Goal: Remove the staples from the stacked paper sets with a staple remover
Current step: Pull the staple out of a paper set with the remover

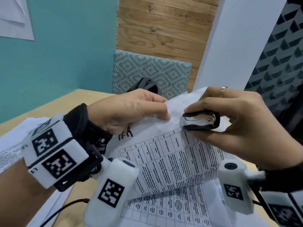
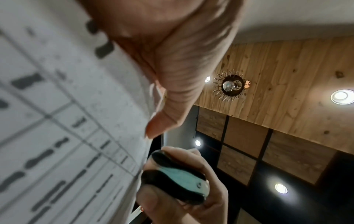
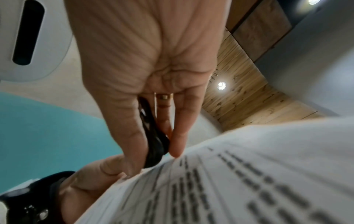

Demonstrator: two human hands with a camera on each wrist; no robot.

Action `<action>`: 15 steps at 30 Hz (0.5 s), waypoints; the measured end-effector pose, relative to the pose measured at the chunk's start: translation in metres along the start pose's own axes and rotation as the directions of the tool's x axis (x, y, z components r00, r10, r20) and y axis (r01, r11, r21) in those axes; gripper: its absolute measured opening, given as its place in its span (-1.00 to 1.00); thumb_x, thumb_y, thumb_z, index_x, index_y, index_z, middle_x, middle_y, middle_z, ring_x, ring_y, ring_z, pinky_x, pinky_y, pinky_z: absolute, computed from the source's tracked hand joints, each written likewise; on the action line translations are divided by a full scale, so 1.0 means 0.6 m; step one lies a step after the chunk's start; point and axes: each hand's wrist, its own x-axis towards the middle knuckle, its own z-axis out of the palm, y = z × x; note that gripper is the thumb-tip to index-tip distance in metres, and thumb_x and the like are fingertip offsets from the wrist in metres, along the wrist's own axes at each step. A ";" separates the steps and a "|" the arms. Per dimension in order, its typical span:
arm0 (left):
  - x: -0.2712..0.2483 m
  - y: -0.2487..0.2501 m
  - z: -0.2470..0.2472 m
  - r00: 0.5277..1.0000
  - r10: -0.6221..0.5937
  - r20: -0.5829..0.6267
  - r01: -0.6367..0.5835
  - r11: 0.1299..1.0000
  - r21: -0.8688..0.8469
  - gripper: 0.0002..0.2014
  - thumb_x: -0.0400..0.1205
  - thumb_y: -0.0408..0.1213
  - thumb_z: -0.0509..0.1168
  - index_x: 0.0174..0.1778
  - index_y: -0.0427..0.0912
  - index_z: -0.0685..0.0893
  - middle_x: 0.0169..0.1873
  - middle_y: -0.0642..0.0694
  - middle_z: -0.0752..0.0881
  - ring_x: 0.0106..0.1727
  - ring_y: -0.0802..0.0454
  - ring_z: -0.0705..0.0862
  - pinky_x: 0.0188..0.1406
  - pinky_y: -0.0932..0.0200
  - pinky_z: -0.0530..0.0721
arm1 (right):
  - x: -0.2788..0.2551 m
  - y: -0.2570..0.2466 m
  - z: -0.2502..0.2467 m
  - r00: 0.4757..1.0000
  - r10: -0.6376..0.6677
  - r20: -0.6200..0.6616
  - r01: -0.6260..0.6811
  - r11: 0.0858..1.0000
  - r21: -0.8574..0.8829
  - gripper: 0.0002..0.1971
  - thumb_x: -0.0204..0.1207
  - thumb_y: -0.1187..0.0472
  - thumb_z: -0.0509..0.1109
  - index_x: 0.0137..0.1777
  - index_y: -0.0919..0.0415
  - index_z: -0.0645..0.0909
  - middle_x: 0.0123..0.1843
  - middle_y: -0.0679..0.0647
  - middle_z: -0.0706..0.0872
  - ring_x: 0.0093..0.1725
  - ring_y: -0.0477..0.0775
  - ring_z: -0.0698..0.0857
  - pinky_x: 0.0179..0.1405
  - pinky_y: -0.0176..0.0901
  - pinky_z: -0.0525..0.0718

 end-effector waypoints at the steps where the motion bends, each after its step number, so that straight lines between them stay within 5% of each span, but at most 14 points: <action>1: 0.000 0.000 0.001 1.000 -0.017 0.008 0.017 0.999 -0.027 -0.44 0.32 -0.38 0.30 0.21 -0.62 0.50 -0.05 -0.45 0.63 -0.14 -0.18 0.59 -0.30 0.24 0.69 | 0.000 0.002 -0.001 1.000 -0.009 0.009 0.009 1.000 -0.002 -0.79 0.28 0.21 0.54 -0.07 0.21 0.76 -0.23 0.04 0.65 -0.25 0.09 0.66 -0.33 -0.04 0.64; 5: 0.000 0.001 0.002 0.998 -0.046 0.047 0.049 0.997 -0.060 -0.43 0.34 -0.38 0.29 0.23 -0.67 0.46 0.00 -0.52 0.62 -0.17 -0.16 0.59 -0.32 0.28 0.69 | 0.001 0.004 -0.004 0.998 -0.032 0.045 0.033 0.999 -0.022 -0.75 0.26 0.21 0.56 -0.04 0.16 0.75 -0.19 0.04 0.64 -0.23 0.08 0.68 -0.32 -0.07 0.64; 8: 0.002 -0.003 0.000 0.995 -0.075 0.059 0.079 0.994 -0.075 -0.57 0.34 -0.39 0.30 0.09 -0.58 0.61 -0.27 -0.34 0.71 -0.41 -0.05 0.67 -0.41 0.25 0.70 | 0.001 0.002 -0.007 0.996 -0.041 0.079 0.044 0.998 -0.042 -0.70 0.23 0.19 0.57 0.00 0.11 0.75 -0.16 0.02 0.65 -0.22 0.05 0.68 -0.31 -0.09 0.63; 15: 0.004 -0.004 0.000 0.989 -0.114 0.089 0.121 0.990 -0.077 -0.88 0.33 -0.37 0.32 -0.29 -0.30 0.73 -0.37 -0.23 0.72 -0.46 -0.02 0.66 -0.42 0.24 0.69 | 0.001 -0.003 -0.009 0.992 -0.034 0.125 0.043 0.997 -0.069 -0.67 0.20 0.13 0.57 0.01 0.04 0.75 -0.12 -0.08 0.65 -0.24 0.02 0.67 -0.32 0.00 0.65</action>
